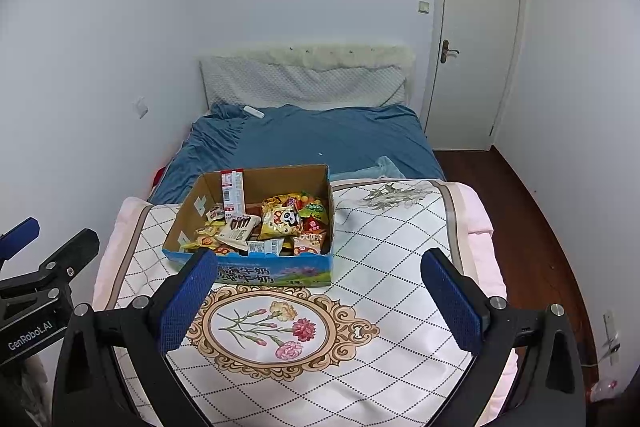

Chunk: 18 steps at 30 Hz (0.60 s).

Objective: Organize snacks

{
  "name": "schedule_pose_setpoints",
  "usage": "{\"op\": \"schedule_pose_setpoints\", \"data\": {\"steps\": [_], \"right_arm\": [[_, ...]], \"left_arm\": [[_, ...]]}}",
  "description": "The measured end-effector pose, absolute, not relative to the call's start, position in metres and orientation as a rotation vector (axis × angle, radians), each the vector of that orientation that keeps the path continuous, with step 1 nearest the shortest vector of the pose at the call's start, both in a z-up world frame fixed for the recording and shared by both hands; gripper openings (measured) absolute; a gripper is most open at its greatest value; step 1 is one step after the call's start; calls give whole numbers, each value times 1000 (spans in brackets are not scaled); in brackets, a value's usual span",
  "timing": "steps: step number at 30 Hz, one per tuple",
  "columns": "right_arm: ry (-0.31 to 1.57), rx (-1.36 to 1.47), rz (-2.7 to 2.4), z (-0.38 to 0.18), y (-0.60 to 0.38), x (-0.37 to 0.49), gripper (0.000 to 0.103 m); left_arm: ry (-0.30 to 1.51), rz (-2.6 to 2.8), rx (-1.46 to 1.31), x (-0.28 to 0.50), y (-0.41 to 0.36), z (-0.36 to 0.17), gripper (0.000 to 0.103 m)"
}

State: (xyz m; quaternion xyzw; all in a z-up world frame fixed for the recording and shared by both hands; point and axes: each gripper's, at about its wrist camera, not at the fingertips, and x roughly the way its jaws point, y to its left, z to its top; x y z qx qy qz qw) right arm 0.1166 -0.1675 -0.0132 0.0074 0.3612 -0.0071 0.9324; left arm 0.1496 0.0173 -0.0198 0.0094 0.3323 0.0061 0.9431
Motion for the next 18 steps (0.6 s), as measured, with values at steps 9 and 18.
{"op": "schedule_pose_setpoints", "data": {"steps": [9,18], "right_arm": [[741,15,-13,-13,-167,116,103],[739,14,-11,-13,-166,117,103]], "left_arm": [[679,8,18,150,16,-20,103],[674,12,14,150,15,-19,103]]}}
